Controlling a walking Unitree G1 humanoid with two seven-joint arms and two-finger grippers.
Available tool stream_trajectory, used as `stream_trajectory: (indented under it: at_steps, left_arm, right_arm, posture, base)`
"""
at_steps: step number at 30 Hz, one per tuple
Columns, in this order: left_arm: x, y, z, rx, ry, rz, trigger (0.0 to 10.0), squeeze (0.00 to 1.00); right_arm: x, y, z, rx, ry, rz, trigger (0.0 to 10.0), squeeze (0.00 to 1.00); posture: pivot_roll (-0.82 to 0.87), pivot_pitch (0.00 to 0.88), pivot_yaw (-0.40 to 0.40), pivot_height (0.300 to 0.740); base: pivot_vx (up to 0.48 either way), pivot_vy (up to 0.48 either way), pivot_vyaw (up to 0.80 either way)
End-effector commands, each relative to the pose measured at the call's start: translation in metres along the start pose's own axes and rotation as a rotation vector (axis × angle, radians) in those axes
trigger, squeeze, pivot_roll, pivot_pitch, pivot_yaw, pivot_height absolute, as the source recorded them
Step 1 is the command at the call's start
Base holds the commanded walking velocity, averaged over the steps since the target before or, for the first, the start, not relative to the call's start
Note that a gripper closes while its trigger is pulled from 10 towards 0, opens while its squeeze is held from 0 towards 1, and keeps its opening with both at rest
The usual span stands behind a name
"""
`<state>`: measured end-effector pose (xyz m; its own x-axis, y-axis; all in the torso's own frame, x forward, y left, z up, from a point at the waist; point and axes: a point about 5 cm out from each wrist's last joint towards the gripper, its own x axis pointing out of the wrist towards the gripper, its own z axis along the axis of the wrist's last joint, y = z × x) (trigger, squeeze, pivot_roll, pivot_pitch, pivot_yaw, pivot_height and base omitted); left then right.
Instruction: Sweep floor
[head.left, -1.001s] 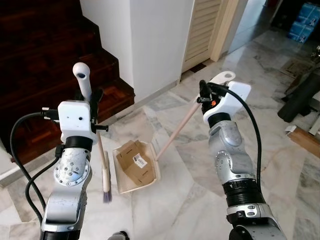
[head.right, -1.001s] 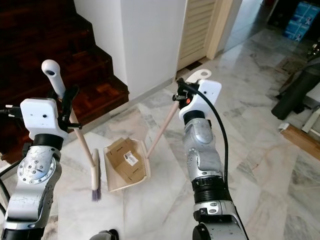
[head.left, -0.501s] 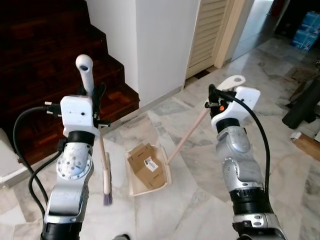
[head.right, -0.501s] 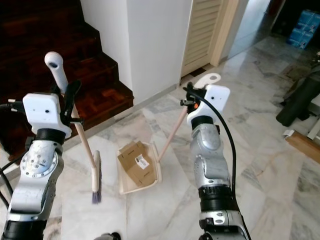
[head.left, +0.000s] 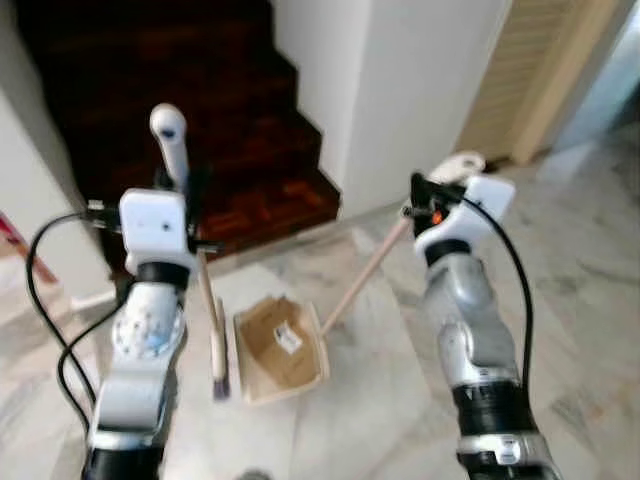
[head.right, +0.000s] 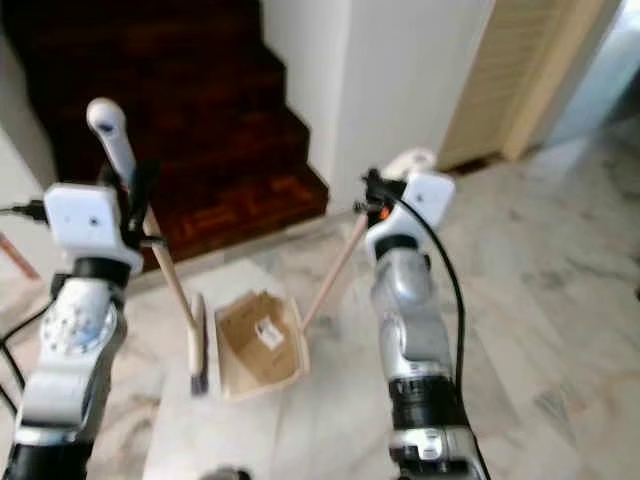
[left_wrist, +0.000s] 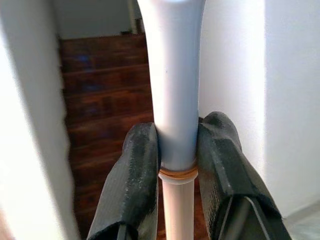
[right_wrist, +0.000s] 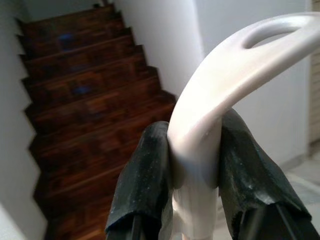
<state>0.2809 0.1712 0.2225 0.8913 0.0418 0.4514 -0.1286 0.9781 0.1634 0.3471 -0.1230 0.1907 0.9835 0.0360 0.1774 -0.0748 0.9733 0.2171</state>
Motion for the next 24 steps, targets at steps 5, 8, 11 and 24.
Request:
stream_trajectory:
  at_steps: [5, 8, 11, 24]
  left_arm:
    - [-0.002, 0.001, 0.012, 0.035, -0.043, 0.000, 10.0, 0.00]
    - [-0.004, 0.003, 0.010, 0.039, -0.030, 0.003, 10.0, 0.00]
    - [-0.008, 0.005, 0.005, 0.036, 0.005, 0.012, 10.0, 0.00]
    - [-0.012, 0.006, 0.002, 0.013, 0.053, 0.030, 10.0, 0.00]
  right_arm:
    - [-0.001, 0.000, 0.018, 0.037, -0.066, -0.011, 10.0, 0.00]
    - [-0.002, -0.001, 0.017, 0.037, -0.061, -0.014, 10.0, 0.00]
    - [-0.002, -0.003, 0.018, 0.039, -0.059, -0.023, 10.0, 0.00]
    - [0.000, -0.006, 0.022, 0.099, -0.045, -0.035, 10.0, 0.00]
  posture:
    - [0.01, 0.070, -0.041, 0.740]
    - [0.01, 0.082, -0.042, 0.740]
    - [0.01, 0.099, -0.039, 0.740]
    - [-0.01, 0.144, -0.048, 0.740]
  base:
    - [0.000, 0.000, 0.80]
    - [0.000, 0.000, 0.80]
    - [0.000, 0.000, 0.80]
    - [0.000, 0.068, 0.08]
